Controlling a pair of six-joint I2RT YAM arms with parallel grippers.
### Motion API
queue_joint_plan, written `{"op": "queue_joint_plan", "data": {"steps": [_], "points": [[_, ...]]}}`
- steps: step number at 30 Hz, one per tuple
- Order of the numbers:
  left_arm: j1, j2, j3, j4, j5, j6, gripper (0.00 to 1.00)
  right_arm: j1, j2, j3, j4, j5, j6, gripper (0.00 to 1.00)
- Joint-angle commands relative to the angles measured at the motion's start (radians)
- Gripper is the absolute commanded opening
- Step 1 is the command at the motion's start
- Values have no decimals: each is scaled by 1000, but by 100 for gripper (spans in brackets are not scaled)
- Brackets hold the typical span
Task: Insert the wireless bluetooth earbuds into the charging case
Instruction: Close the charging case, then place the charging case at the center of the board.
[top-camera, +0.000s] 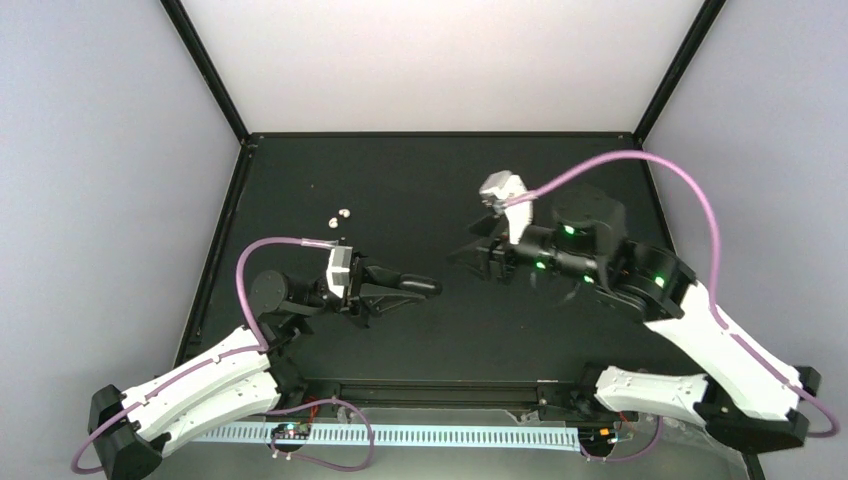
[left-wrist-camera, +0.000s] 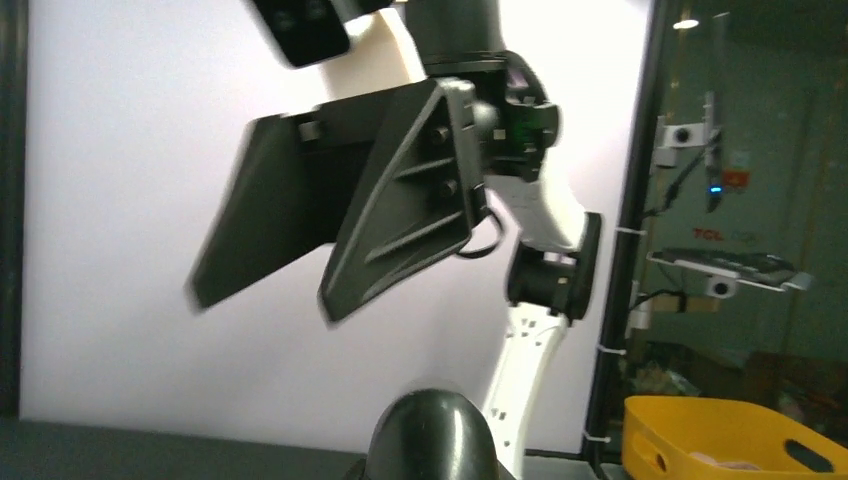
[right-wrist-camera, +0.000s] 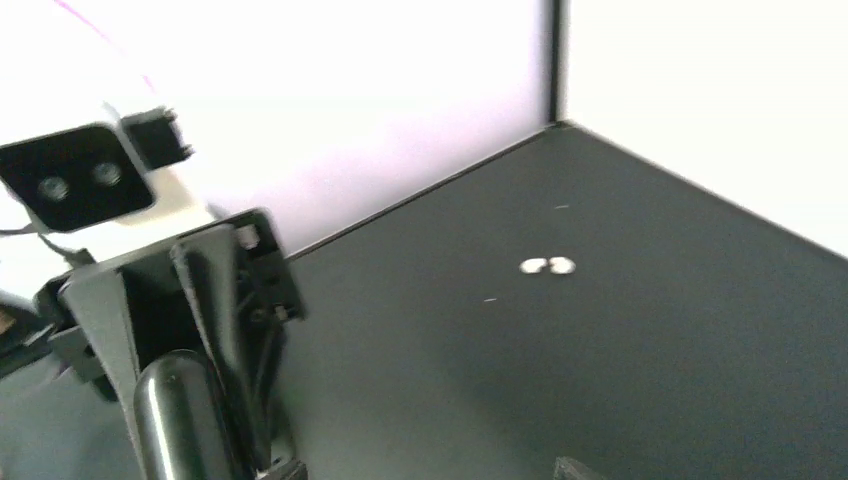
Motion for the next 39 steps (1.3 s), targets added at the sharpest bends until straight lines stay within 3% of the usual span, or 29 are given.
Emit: {"op": "queue_joint_plan", "data": {"steps": [1, 5, 7, 10, 13, 17, 20, 24, 28, 39], "points": [[-3, -8, 26, -158, -173, 41, 2, 0, -193, -128, 150, 432, 10, 66], [10, 15, 37, -357, -468, -31, 2, -1, -294, -273, 199, 589, 34, 71], [57, 66, 64, -485, -550, -90, 1, -1, -314, -338, 196, 626, 60, 73], [195, 198, 94, -567, -476, -195, 1, -1, -319, -431, 196, 627, 111, 75], [326, 365, 133, -543, -345, -234, 2, -2, -326, -523, 226, 592, 155, 75], [392, 634, 290, -596, -242, -213, 2, -1, -347, -621, 273, 571, 190, 76], [403, 830, 423, -612, -180, -208, 2, -1, -357, -650, 282, 574, 191, 76], [405, 1046, 557, -573, -186, -238, 2, -2, -364, -666, 276, 583, 183, 76], [408, 1235, 754, -648, -226, -238, 2, -1, -370, -675, 274, 584, 179, 76], [399, 1461, 999, -774, -312, -253, 2, -1, -382, -666, 252, 600, 137, 77]]}}
